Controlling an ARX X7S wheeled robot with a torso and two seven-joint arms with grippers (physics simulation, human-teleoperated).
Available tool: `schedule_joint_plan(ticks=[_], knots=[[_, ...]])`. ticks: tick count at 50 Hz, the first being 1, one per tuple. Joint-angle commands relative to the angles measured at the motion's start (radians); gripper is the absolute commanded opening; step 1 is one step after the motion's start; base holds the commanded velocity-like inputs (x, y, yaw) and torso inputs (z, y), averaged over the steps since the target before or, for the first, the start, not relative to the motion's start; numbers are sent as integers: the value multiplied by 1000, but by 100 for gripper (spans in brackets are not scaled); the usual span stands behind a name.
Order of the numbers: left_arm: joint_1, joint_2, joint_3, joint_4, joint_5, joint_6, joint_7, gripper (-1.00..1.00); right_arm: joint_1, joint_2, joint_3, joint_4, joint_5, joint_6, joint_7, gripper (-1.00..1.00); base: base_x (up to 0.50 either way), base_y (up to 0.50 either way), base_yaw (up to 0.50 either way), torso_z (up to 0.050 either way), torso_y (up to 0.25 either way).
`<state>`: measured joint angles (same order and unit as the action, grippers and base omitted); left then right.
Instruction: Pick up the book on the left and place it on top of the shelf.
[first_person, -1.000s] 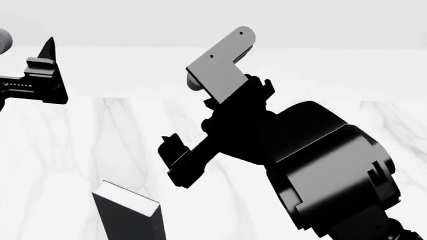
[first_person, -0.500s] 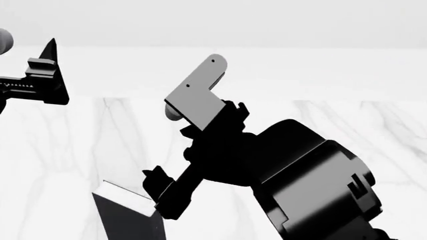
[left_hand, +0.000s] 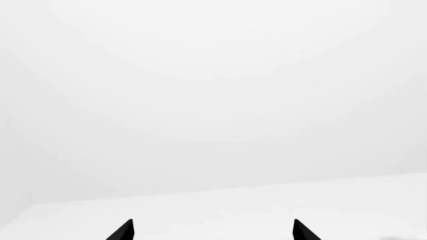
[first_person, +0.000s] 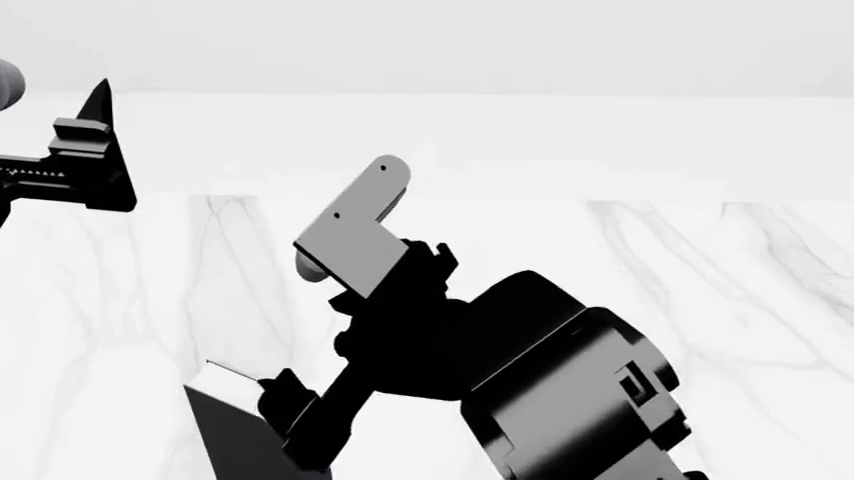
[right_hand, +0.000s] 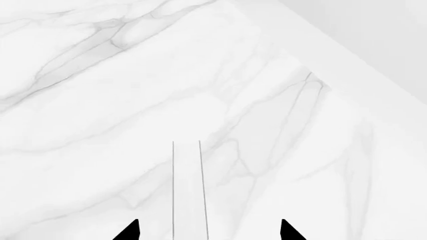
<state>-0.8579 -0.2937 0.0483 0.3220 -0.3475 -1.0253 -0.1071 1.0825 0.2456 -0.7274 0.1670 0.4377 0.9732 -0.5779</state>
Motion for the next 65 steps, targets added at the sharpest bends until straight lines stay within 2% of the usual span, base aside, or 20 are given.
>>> schedule_joint_plan(ticks=[1, 29, 65], knots=[[2, -3, 0, -2, -4, 3, -2, 100, -16, -31, -32, 65, -14, -41, -7, 100, 0, 0, 0, 0, 0], [10, -7, 8, -11, -11, 16, -6, 100, -34, -109, -91, 321, -61, -192, -31, 100, 0, 0, 0, 0, 0], [15, -14, 3, -4, -36, 12, -6, 100, -49, -172, -144, 521, -78, -311, -58, 100, 0, 0, 0, 0, 0]])
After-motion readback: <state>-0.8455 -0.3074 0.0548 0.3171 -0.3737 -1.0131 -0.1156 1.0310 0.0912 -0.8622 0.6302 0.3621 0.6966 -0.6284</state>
